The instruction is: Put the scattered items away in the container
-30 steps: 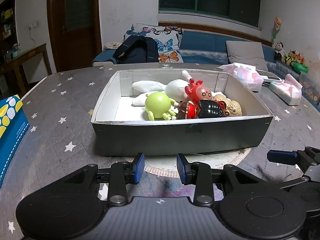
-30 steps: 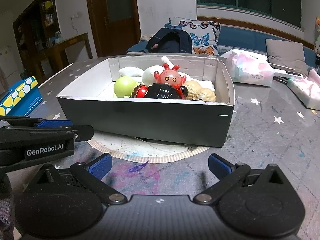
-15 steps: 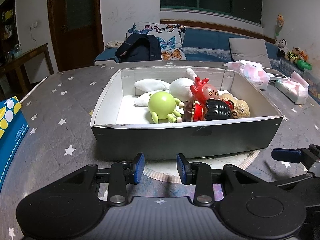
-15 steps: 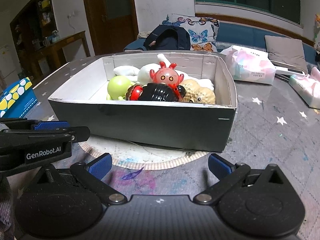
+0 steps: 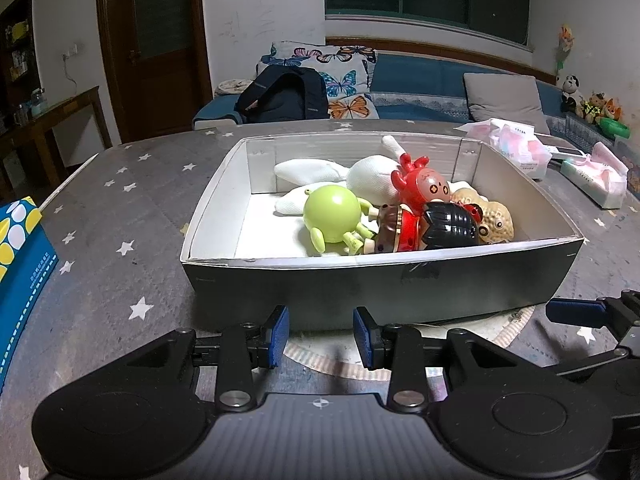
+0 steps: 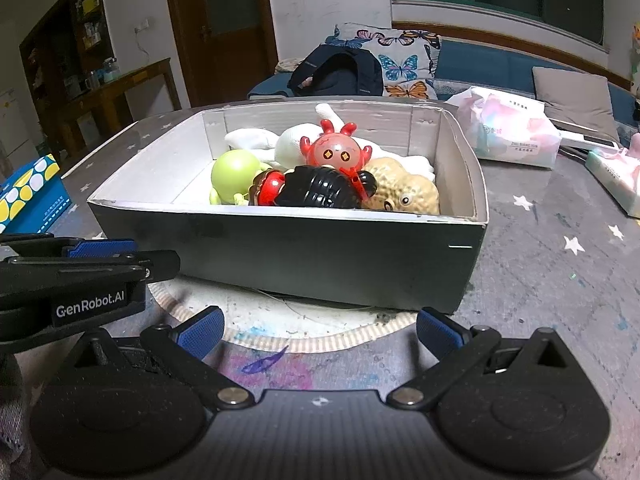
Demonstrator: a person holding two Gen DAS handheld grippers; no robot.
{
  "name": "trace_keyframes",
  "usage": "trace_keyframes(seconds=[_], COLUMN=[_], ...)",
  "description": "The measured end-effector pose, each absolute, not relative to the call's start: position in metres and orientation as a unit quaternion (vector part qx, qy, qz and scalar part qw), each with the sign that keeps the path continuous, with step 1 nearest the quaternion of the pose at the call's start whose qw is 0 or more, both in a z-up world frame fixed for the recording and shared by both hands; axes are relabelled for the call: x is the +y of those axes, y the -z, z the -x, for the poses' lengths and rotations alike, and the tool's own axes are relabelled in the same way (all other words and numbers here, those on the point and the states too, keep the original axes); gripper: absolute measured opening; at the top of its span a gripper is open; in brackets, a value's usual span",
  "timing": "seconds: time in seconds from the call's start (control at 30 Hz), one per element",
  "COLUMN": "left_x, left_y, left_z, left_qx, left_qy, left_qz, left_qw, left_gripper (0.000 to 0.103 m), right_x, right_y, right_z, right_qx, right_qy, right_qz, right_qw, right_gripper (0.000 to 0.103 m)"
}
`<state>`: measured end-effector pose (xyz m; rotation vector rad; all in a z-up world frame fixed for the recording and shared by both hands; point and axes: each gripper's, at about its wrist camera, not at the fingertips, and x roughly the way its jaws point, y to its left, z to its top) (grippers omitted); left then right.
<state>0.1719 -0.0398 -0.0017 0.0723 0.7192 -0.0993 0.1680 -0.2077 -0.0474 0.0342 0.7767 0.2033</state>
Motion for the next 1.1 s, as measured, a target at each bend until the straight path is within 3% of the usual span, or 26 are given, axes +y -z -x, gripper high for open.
trace_keyframes(seconds=[1.1], left_x=[-0.0404], left_y=[0.0079], left_z=[-0.1799], left_qx=[0.367], left_qy=[0.038], left_qz=[-0.033], left_qw=[0.929], left_gripper=[0.037], right_x=[-0.2058], right_y=[0.0545], right_z=[-0.1767], right_qx=[0.385], right_qy=[-0.104], right_qz=[-0.021], right_qw=[0.917], right_gripper=[0.103])
